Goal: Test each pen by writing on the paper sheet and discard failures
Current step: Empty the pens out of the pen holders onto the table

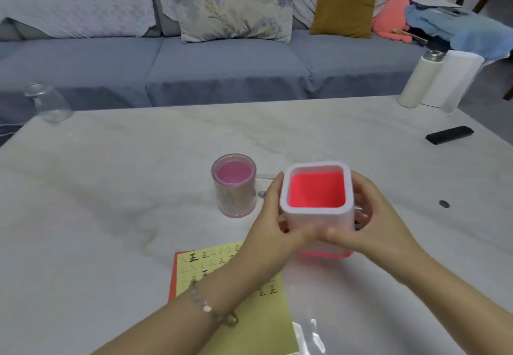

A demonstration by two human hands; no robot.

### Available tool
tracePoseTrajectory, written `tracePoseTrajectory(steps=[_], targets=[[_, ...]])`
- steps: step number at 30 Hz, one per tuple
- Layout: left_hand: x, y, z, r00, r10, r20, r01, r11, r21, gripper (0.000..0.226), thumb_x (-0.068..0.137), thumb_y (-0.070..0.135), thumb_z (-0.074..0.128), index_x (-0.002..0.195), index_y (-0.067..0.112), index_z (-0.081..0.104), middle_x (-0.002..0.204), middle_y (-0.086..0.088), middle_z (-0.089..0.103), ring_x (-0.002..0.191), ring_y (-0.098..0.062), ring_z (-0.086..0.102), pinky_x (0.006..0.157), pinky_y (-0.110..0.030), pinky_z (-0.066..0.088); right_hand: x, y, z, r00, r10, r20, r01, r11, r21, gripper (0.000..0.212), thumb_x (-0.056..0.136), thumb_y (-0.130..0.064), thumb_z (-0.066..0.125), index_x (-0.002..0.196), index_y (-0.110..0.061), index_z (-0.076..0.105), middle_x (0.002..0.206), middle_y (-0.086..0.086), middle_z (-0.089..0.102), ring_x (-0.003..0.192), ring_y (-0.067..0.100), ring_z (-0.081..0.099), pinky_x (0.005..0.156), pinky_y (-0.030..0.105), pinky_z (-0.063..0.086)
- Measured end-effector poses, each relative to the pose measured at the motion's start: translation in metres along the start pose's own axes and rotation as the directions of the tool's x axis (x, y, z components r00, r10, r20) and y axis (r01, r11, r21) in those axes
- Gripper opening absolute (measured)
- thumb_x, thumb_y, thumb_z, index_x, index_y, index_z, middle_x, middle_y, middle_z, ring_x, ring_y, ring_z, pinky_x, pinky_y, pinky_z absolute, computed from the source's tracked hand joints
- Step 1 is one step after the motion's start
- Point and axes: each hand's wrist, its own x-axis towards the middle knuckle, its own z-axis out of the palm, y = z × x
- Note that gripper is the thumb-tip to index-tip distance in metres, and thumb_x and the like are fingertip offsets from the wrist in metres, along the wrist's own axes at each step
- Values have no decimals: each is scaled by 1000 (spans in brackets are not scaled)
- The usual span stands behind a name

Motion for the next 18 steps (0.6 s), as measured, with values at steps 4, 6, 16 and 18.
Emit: tracePoseTrajectory(steps=[4,6,16,18], targets=[[-26,4,-27,972,52,-229,-51,999,11,82,52,-10,81,115,29,45,95,27,65,89,7,62,65,-10,49,-1,-15,57,997,-45,59,37,990,137,82,38,-31,73,116,-40,50,108,-34,59,101,-11,56,72,4,45],[-36,6,-42,934,64,-351,-57,998,32,83,52,-18,80,113,27,47,94,24,64,87,8,61,62,-9,48,1,-22,78,994,-50,101,30,980,194,80,39,-24,74,114,-37,50,105,-32,62,97,-13,57,71,3,44],[-44,-13,-120,758,147,-635,-23,980,200,83,57,3,86,121,30,40,102,25,52,87,18,54,63,-3,44,3,11,65,962,-16,272,149,867,-476,48,75,-11,73,113,-36,55,119,-19,47,123,5,40,101,13,25],[-32,-22,-131,765,114,-634,17,980,197,81,59,5,86,120,31,39,101,23,52,85,18,54,59,-2,44,3,26,49,965,33,259,147,751,-644,35,81,-12,67,113,-25,62,114,-13,52,118,10,45,92,9,25]])
